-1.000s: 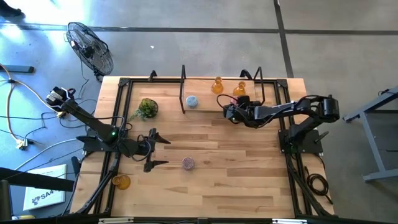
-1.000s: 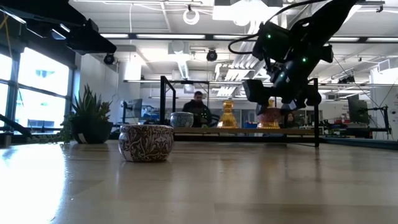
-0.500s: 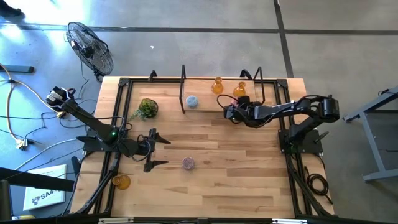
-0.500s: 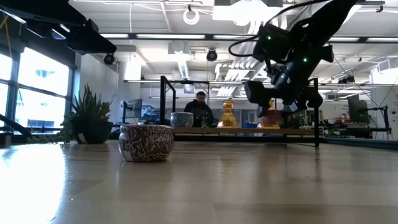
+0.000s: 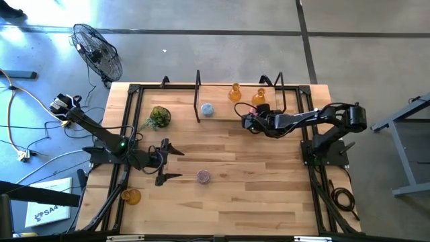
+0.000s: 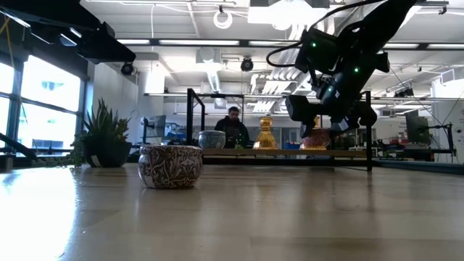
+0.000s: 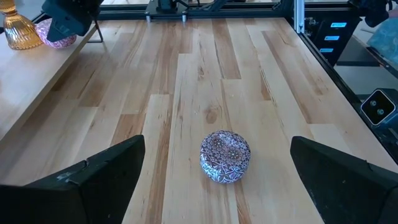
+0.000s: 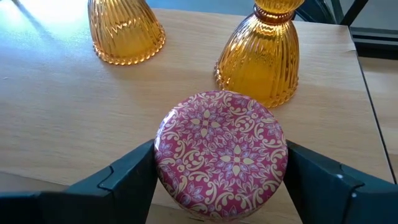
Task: Pick & Place candle stick holders
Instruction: Put the pink scented candle on the shelf aligned with the blue scented candle
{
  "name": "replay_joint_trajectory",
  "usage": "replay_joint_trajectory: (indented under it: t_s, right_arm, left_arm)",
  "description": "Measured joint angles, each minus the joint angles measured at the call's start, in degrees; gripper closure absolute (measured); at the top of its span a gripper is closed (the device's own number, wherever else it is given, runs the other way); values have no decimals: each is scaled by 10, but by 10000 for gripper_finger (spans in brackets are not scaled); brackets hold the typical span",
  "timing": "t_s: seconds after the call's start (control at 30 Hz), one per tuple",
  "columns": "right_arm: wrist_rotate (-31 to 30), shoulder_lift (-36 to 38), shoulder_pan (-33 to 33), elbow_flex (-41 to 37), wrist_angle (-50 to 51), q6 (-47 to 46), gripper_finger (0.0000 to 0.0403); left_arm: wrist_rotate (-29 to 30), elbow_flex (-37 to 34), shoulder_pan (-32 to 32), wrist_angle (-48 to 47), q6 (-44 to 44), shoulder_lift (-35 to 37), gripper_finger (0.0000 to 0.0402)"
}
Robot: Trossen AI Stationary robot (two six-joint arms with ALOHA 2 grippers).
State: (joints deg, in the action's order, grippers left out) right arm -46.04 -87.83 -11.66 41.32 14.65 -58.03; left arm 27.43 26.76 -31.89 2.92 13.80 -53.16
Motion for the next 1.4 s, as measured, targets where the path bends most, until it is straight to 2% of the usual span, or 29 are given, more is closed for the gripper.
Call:
replay_joint_trajectory:
  t_s: [1.2, 1.4]
  right_arm:
    - [32, 0, 0, 0, -1, 30, 104]
    - [58, 1, -9, 1, -7, 89, 104]
  left_arm:
    - [0, 0, 0, 0, 0, 0, 4]
    - [0, 0, 0, 0, 0, 0, 4]
